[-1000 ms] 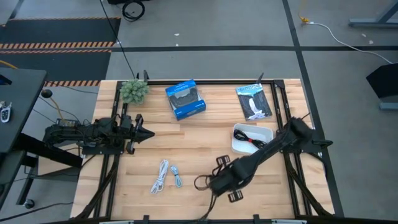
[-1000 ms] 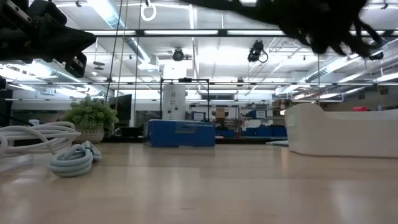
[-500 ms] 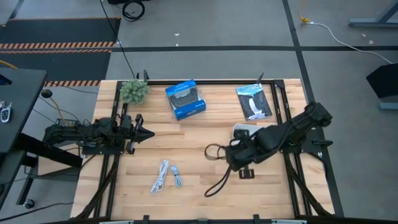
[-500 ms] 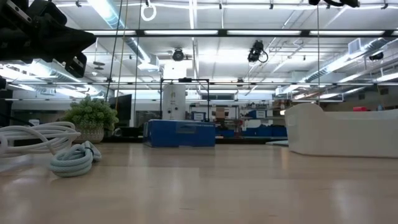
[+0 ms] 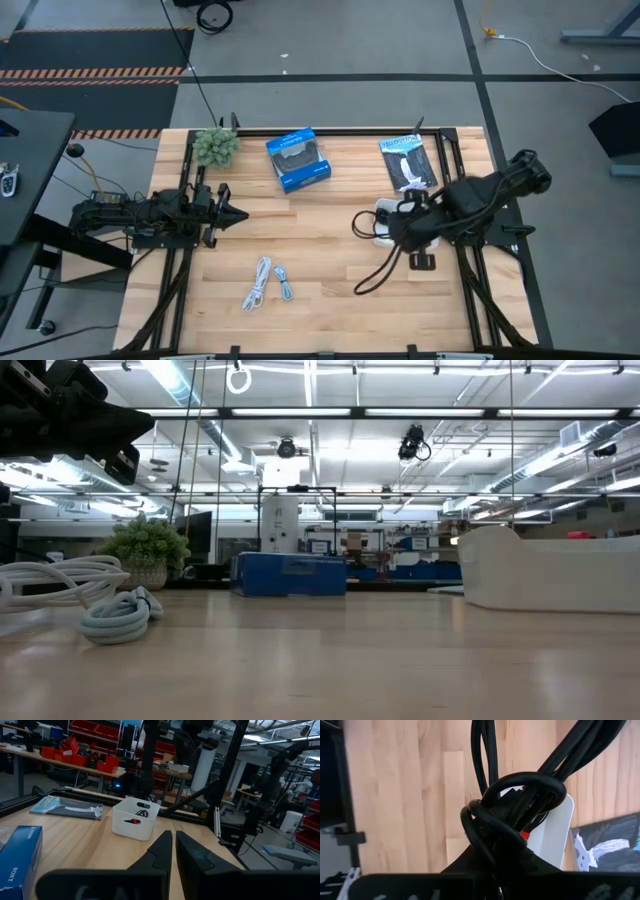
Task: Pick and place USB-C Cables
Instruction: Put the black USB cable into the white bin
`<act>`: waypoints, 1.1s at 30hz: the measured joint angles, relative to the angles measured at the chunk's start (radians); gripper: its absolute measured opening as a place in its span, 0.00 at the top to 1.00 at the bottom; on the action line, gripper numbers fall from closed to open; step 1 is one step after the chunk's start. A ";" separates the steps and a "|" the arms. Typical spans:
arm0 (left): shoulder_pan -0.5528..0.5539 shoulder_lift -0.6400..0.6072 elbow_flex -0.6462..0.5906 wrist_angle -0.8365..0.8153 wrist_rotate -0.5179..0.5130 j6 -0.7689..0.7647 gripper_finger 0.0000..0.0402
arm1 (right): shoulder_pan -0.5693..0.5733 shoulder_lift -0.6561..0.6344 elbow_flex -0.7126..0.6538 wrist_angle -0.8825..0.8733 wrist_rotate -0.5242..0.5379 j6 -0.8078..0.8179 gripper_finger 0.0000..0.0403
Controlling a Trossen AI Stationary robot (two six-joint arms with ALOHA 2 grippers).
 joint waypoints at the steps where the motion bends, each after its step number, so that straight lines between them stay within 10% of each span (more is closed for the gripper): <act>1: 0.000 0.000 0.000 0.000 0.000 0.000 0.93 | 0.000 -0.016 0.000 -0.001 -0.005 0.001 0.90; 33: 0.000 0.000 0.000 0.000 0.000 0.000 0.93 | 0.031 -0.441 0.001 0.569 0.336 -0.331 0.90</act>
